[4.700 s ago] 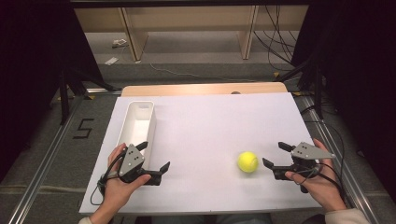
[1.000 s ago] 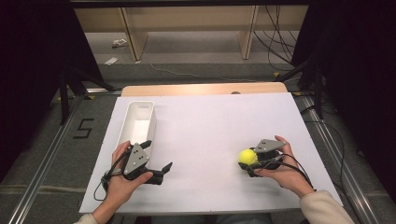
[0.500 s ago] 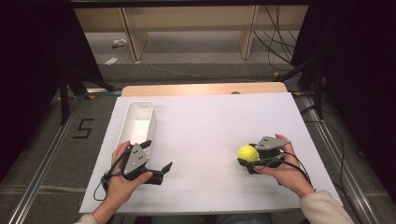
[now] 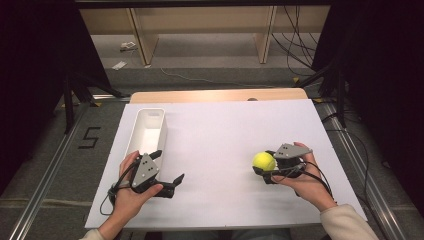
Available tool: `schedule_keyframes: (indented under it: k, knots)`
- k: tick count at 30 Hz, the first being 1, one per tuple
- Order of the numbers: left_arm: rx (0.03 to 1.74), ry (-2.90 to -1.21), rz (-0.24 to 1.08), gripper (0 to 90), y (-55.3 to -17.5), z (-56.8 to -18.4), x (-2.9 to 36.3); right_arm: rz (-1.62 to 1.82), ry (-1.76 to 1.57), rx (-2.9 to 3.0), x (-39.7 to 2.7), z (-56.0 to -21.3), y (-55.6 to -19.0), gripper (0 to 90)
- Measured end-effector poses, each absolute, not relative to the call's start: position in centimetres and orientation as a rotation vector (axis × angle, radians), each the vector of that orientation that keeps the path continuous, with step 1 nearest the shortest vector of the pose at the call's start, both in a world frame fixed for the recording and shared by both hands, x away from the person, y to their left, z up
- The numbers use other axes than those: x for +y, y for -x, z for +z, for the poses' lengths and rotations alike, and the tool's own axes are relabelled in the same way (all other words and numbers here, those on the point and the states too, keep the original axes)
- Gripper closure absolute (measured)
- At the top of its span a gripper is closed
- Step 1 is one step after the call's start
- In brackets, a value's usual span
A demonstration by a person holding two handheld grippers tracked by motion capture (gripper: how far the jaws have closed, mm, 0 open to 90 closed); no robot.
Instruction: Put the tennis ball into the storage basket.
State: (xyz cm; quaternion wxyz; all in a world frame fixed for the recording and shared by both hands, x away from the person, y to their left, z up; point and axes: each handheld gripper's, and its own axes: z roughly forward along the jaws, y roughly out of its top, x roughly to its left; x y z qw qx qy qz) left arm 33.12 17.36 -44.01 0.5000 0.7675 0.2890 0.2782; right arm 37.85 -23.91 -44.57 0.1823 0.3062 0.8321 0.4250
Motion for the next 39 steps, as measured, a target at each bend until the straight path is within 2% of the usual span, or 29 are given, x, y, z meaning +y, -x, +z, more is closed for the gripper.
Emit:
schedule_keyframes:
  k: [39]
  knots:
    - [0.690,-1.849,0.677,0.0,-33.0,-43.8,17.4,1.269,-0.820,2.336,-21.2,-43.5,-38.9,26.9]
